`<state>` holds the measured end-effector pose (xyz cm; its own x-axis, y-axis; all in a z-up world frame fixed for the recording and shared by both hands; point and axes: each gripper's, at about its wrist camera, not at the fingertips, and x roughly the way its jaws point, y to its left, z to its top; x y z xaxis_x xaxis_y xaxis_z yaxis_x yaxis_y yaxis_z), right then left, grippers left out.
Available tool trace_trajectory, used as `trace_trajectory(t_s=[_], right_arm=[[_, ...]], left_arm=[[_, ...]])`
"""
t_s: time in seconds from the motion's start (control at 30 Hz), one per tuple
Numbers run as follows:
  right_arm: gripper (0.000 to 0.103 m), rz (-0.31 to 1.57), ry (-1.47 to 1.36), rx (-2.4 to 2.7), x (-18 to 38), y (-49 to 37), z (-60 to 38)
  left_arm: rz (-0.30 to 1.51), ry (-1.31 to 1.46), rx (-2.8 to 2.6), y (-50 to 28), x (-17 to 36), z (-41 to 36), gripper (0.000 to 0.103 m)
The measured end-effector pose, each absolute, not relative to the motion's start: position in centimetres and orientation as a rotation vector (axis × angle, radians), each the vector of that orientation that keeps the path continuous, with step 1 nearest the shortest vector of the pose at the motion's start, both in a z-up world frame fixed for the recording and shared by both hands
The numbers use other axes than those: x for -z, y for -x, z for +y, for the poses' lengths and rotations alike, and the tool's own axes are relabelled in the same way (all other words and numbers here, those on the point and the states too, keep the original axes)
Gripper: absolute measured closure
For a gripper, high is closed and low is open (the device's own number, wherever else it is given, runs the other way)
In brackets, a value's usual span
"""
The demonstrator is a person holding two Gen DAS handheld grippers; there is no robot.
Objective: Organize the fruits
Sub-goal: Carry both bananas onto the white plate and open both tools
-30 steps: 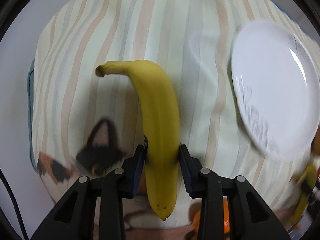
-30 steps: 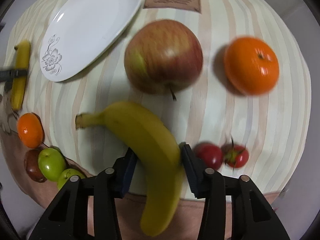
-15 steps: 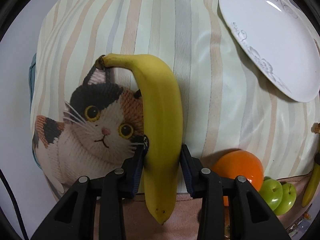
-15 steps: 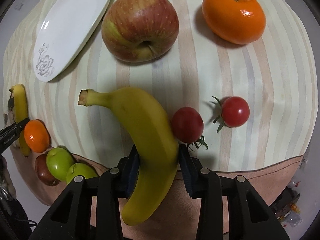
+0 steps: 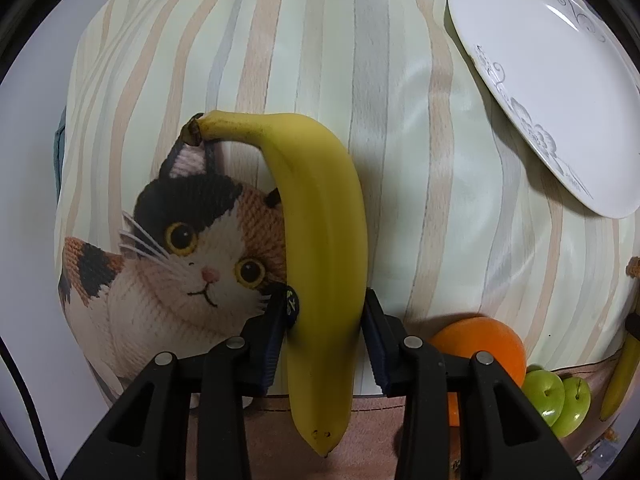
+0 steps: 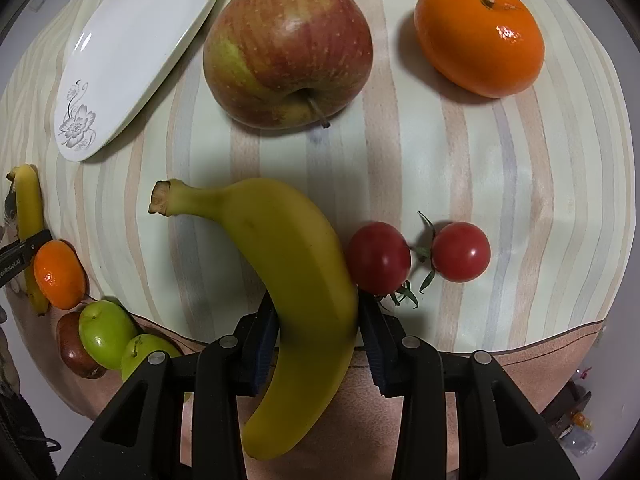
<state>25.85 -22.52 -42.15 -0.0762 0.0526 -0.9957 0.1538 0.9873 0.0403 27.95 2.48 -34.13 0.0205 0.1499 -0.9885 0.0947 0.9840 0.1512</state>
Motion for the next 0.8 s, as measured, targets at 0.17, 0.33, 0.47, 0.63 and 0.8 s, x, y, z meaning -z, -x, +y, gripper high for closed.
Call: trace_trajectory(t_s=[0.17,0.33,0.47,0.63,0.8], right_arm=[[0.063,1.630,-0.142,0.094,40.9,-24.4,-21.4],[0.064,1.602,-0.149,0.090,39.9,-23.4,-21.5],[0.064,1.581,-0.165,0.081,39.1,-22.8,-22.1],[0.064,1.560,-0.193,0.070,37.7,-22.3,-22.7],[0.064,1.543,-0.216,0.064,36.0,-22.3,-23.3]], left_arm=[[1.536,-0.200,-0.055,-28.8,34.2,2.0,0.070],[1.500,-0.241,-0.057,-27.6,32.9,1.5,0.071],[1.476,-0.259,-0.055,-26.7,32.1,1.0,0.071],[1.451,-0.264,-0.038,-26.0,30.3,0.3,0.071],[1.421,-0.279,-0.018,-25.5,29.1,-1.1,0.071]])
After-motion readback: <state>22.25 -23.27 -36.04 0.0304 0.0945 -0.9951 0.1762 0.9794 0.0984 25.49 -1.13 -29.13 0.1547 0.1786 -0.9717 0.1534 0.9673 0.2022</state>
